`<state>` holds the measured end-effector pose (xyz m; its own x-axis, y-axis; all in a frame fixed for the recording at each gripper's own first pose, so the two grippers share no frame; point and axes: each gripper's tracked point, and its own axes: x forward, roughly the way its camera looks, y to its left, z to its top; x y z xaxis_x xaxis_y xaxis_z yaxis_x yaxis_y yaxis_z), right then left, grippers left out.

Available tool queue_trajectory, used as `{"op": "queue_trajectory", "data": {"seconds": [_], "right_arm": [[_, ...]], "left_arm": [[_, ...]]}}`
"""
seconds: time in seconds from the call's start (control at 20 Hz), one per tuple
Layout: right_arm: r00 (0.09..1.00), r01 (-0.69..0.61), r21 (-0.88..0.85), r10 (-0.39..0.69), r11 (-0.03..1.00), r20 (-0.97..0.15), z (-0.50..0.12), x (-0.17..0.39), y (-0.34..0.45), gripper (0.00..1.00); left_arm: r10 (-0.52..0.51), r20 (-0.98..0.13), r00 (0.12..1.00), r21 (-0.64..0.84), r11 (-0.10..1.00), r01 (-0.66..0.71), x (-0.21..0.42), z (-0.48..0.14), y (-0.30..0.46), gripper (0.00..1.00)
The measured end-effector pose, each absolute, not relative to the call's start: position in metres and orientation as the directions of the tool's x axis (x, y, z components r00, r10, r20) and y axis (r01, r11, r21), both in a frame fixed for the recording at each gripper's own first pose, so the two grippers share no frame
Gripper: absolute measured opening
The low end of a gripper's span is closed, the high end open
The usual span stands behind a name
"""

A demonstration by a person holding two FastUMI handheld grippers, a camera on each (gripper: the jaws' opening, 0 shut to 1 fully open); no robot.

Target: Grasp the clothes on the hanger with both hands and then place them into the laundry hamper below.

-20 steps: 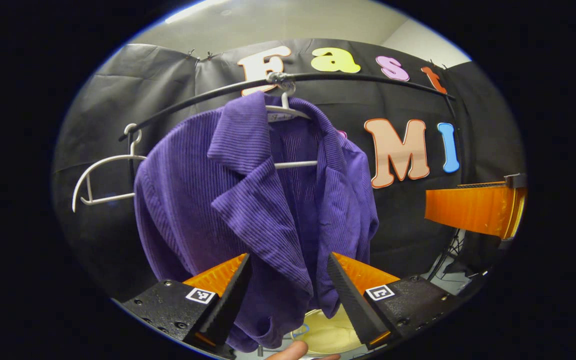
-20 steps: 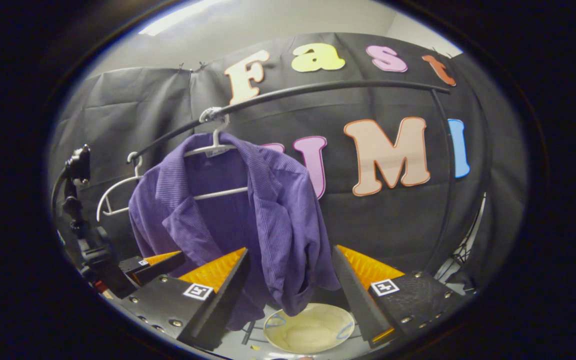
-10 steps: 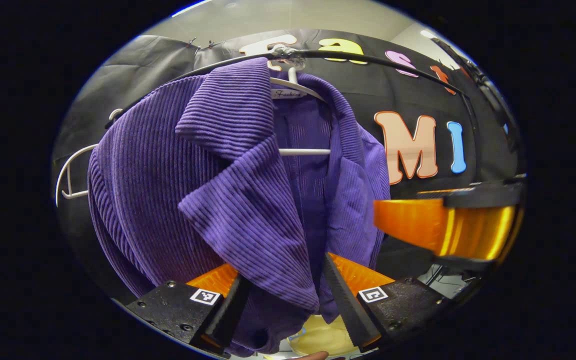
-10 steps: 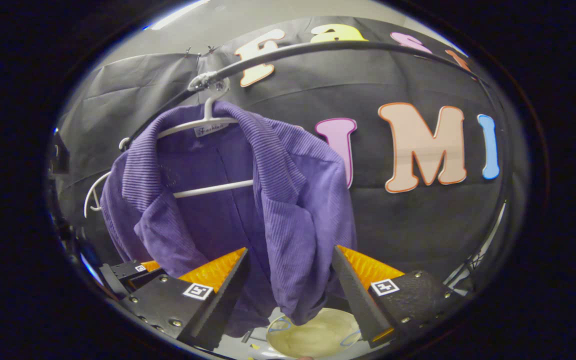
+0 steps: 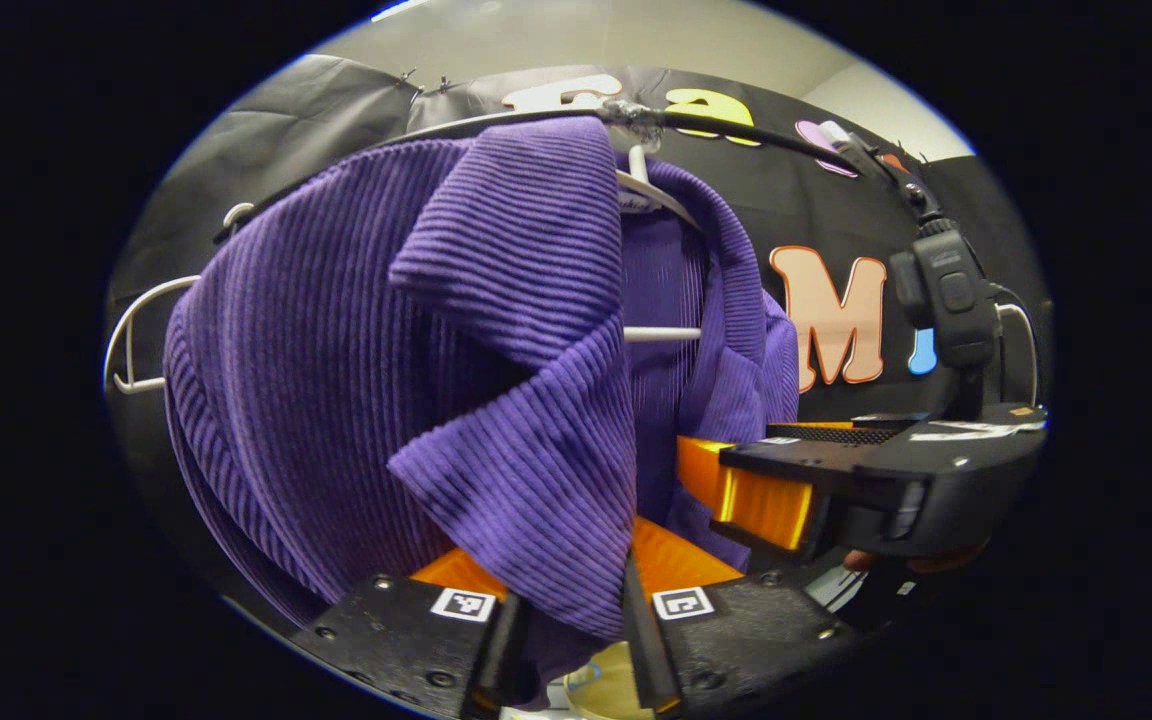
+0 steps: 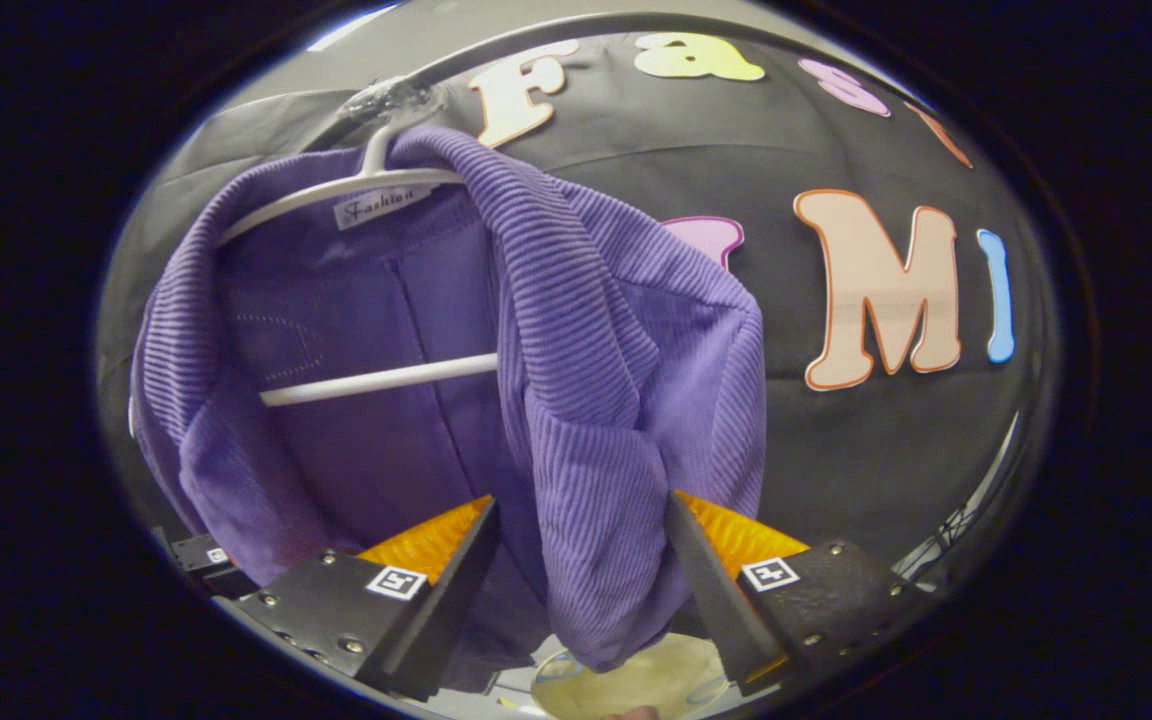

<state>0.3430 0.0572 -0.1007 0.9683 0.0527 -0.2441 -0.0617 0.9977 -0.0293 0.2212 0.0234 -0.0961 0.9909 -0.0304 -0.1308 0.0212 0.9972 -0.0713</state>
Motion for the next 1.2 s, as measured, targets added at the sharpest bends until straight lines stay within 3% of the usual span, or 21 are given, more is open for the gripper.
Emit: {"op": "queue_trajectory", "data": {"seconds": [0.1, 0.15, 0.25, 0.35, 0.4, 0.55, 0.7, 0.75, 0.8, 1.2], "right_arm": [[0.969, -0.053, -0.031, 0.044, 0.998, -0.242, -0.102, 0.351, 0.059, 1.0], [0.97, -0.033, -0.026, 0.026, 0.999, -0.242, -0.102, 0.356, 0.056, 0.94], [0.966, -0.007, -0.005, 0.005, 1.0, -0.258, -0.1, 0.355, 0.049, 0.52], [0.959, 0.002, 0.063, 0.016, 0.998, -0.282, -0.095, 0.343, 0.05, 0.1], [0.957, -0.002, 0.082, 0.025, 0.997, -0.289, -0.094, 0.337, 0.054, 0.03], [0.962, -0.011, 0.05, 0.024, 0.999, -0.273, -0.079, 0.311, 0.054, 0.03], [0.968, -0.026, 0.028, 0.032, 0.999, -0.247, -0.066, 0.291, 0.057, 0.03], [0.968, -0.035, 0.035, 0.042, 0.999, -0.248, -0.063, 0.286, 0.061, 0.08], [0.971, -0.026, 0.033, 0.033, 0.999, -0.239, -0.059, 0.277, 0.062, 0.03], [0.977, 0.002, -0.019, -0.006, 1.0, -0.211, -0.019, 0.249, 0.046, 0.03]], "left_arm": [[-0.047, -0.136, 0.99, -0.09, 0.995, 0.035, 0.222, -0.096, 0.021, 0.32], [-0.055, -0.148, 0.987, -0.098, 0.994, 0.041, 0.221, -0.097, 0.02, 0.24], [-0.034, -0.182, 0.983, -0.103, 0.995, 0.015, 0.22, -0.099, 0.028, 0.12], [-0.021, -0.223, 0.975, -0.1, 0.995, -0.001, 0.211, -0.097, 0.038, 0.07], [-0.026, -0.242, 0.97, -0.097, 0.995, 0.002, 0.204, -0.095, 0.041, 0.05], [-0.043, -0.203, 0.978, -0.087, 0.996, 0.026, 0.185, -0.078, 0.047, 0.07], [-0.094, -0.174, 0.98, -0.07, 0.994, 0.082, 0.167, -0.067, 0.041, 0.02], [-0.101, -0.175, 0.979, -0.079, 0.993, 0.088, 0.161, -0.064, 0.044, 0.01], [-0.102, -0.188, 0.977, -0.093, 0.992, 0.086, 0.154, -0.061, 0.049, 0.02], [-0.116, -0.145, 0.983, -0.179, 0.98, 0.089, 0.1, 0.005, 0.092, 0.01]]}}
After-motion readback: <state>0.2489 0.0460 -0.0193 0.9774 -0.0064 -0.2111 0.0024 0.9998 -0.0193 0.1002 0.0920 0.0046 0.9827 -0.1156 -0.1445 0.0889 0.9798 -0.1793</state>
